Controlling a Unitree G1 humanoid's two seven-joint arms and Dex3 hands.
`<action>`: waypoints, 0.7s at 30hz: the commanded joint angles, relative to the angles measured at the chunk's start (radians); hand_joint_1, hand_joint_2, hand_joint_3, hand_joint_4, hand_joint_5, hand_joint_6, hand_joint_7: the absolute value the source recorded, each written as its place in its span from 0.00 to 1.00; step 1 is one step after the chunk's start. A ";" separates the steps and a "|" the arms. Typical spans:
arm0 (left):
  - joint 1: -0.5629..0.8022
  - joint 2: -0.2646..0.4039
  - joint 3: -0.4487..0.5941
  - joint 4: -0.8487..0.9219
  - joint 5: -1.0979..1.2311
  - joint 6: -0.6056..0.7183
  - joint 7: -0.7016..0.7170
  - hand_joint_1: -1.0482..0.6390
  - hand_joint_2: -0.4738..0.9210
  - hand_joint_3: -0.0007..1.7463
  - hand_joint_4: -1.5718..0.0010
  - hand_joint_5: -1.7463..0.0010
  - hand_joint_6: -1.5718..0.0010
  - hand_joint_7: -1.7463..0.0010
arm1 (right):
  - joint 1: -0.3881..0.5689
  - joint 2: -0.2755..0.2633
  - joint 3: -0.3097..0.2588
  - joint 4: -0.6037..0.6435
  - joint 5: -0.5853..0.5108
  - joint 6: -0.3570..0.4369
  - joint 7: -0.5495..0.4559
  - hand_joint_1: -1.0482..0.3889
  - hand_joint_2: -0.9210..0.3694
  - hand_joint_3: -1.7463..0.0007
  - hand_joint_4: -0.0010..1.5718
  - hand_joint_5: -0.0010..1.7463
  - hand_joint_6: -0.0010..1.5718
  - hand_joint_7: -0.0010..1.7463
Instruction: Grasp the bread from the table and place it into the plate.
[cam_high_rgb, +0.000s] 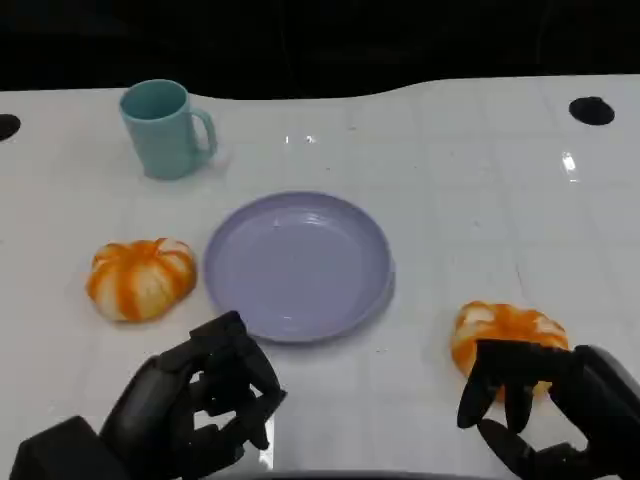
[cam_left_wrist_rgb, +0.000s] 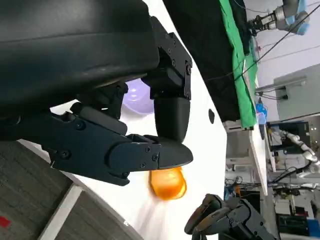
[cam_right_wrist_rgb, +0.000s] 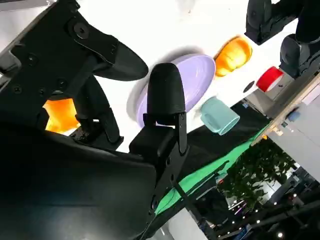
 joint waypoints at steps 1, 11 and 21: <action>0.000 0.014 0.009 -0.010 0.006 0.003 0.001 0.29 1.00 0.23 0.56 0.00 0.68 0.04 | 0.004 -0.012 -0.003 -0.008 0.007 0.009 0.004 0.63 0.49 0.26 0.51 0.96 0.50 0.74; 0.000 0.014 0.009 -0.011 0.004 0.004 0.000 0.29 1.00 0.23 0.57 0.00 0.68 0.04 | 0.004 -0.008 -0.003 -0.007 0.010 0.006 0.001 0.64 0.50 0.25 0.50 0.96 0.49 0.72; -0.002 0.016 0.010 -0.004 0.006 -0.006 -0.003 0.29 1.00 0.23 0.56 0.00 0.68 0.04 | 0.003 -0.002 -0.033 -0.053 0.044 0.014 -0.005 0.66 0.48 0.33 0.43 0.81 0.45 0.57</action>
